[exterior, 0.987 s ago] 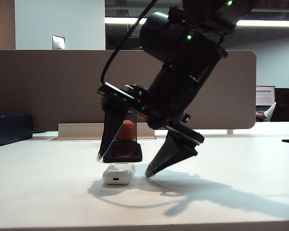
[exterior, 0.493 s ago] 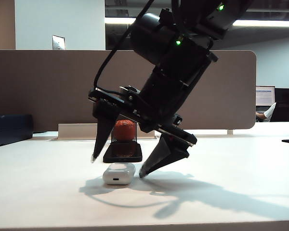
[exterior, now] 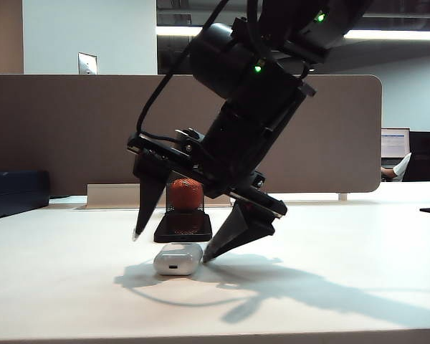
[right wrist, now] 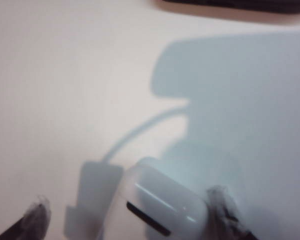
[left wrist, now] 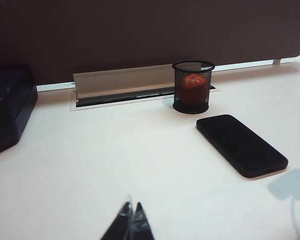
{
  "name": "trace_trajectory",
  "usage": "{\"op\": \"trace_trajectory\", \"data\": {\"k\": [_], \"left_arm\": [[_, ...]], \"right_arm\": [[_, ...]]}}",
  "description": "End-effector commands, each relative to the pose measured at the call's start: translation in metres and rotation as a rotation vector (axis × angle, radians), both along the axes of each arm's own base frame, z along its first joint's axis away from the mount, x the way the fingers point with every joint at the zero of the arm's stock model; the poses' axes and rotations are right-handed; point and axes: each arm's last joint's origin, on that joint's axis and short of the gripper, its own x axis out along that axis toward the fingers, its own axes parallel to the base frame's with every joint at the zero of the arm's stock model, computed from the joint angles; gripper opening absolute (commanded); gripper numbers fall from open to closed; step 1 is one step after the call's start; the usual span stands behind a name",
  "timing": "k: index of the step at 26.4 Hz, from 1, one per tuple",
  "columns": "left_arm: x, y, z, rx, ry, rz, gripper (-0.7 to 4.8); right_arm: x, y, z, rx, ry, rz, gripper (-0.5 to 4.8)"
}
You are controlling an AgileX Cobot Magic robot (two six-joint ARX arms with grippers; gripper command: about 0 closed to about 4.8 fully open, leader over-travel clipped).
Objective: Find the wireless headphone case on the desktop and place it on the left side of the phone.
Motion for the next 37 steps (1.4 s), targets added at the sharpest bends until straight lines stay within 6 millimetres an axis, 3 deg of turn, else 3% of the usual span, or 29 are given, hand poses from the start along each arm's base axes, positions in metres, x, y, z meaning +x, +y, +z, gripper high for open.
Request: {"op": "trace_trajectory", "data": {"k": [1,10,14,21,24,26,30,37], "left_arm": [[0.0,0.0,0.002,0.0,-0.016,-0.005,-0.05],[0.0,0.0,0.002,0.0,-0.016,-0.005,-0.05],[0.0,0.0,0.002,0.0,-0.016,-0.005,-0.05],[0.0,0.0,0.002,-0.001,-0.016,-0.005,-0.05],[0.0,0.0,0.002,-0.001,-0.016,-0.005,-0.05],[0.0,0.0,0.002,0.0,-0.016,-0.005,-0.05],[0.0,0.0,0.002,-0.001,-0.018,-0.005,-0.05],[0.0,0.0,0.002,-0.001,-0.018,-0.005,-0.05]], "right_arm": [[-0.016,-0.016,-0.026,-0.199,0.187,-0.018,4.35],[-0.019,-0.013,-0.026,-0.207,0.184,-0.028,4.19],[-0.025,-0.008,-0.026,-0.218,0.174,-0.008,3.32],[-0.028,-0.005,-0.028,-0.247,0.145,-0.011,2.93],[-0.028,-0.004,-0.028,-0.246,0.144,-0.01,2.25],[-0.028,-0.004,-0.028,-0.243,0.141,-0.011,2.09],[-0.028,-0.004,-0.028,-0.242,0.141,-0.009,0.93],[-0.028,-0.004,-0.027,-0.239,0.141,-0.008,0.92]]}}
